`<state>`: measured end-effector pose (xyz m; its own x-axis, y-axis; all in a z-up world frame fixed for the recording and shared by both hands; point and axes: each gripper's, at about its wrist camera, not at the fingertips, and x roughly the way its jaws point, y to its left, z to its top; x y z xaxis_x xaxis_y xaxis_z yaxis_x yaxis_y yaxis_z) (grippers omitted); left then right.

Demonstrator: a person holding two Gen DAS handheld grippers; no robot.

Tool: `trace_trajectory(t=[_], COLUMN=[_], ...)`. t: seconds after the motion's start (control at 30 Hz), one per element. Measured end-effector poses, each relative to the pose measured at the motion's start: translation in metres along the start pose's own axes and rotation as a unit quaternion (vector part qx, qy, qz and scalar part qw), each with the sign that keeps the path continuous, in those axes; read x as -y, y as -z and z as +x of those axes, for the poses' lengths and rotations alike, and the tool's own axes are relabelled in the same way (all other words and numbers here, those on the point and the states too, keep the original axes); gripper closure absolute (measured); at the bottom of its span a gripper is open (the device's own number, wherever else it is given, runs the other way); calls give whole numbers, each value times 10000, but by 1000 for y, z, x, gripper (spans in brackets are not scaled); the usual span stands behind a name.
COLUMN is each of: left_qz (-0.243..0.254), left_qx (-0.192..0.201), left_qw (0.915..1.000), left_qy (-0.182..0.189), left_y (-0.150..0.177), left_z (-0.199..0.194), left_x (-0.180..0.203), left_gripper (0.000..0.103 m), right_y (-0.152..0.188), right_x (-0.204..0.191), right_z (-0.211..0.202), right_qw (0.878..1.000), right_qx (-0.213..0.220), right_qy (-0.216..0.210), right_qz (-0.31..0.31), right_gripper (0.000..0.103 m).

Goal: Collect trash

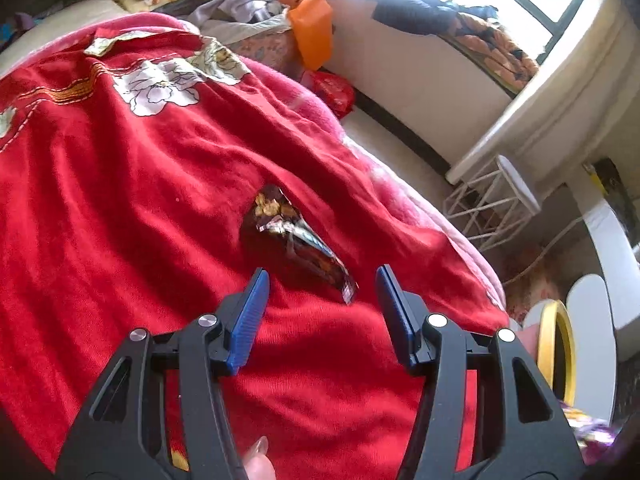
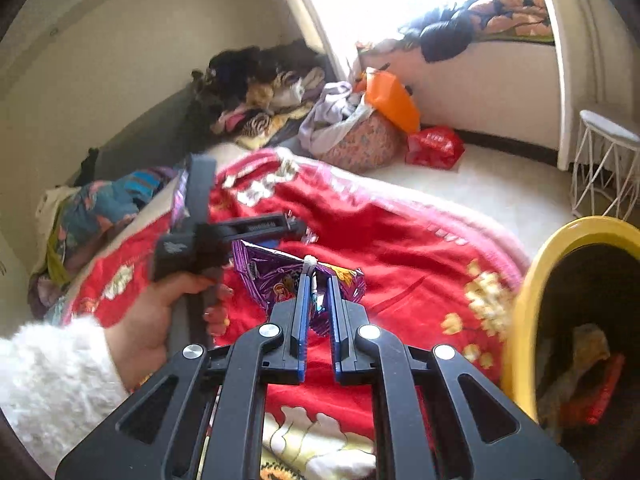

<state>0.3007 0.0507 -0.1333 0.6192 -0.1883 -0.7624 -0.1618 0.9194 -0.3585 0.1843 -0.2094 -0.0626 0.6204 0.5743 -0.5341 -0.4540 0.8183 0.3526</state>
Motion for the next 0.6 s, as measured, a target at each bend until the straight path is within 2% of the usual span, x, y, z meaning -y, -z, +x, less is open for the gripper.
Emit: trace_trajectory(t=[0.1, 0.17, 0.2, 0.3, 0.37, 0.6], left_qz=[-90, -120, -134, -184, -100, 641], left_qx=[-74, -80, -84, -46, 35, 209], left_qw=[9997, 9992, 9990, 9986, 9991, 9977], left_qy=[-194, -359, -424, -485, -416, 106], left_y=[-6, -9, -9, -7, -4, 12], left_z=[11, 17, 18, 17, 10, -21], left_x=[2, 4, 5, 7, 15, 63], left_gripper=[56, 66, 78, 84, 89, 90], right_y=[-4, -6, -6, -6, -6, -5], right_x=[14, 23, 28, 45, 57, 97], right_z=[-24, -38, -43, -60, -67, -84], right_qw=[9995, 9985, 9979, 9952, 9928, 9860], right_qx=[247, 379, 435, 598, 689, 808], right_qy=[204, 389, 475, 755, 957, 1342], right_qz=[75, 89, 100, 165, 220, 575], right_gripper=[94, 94, 94, 94, 94, 94])
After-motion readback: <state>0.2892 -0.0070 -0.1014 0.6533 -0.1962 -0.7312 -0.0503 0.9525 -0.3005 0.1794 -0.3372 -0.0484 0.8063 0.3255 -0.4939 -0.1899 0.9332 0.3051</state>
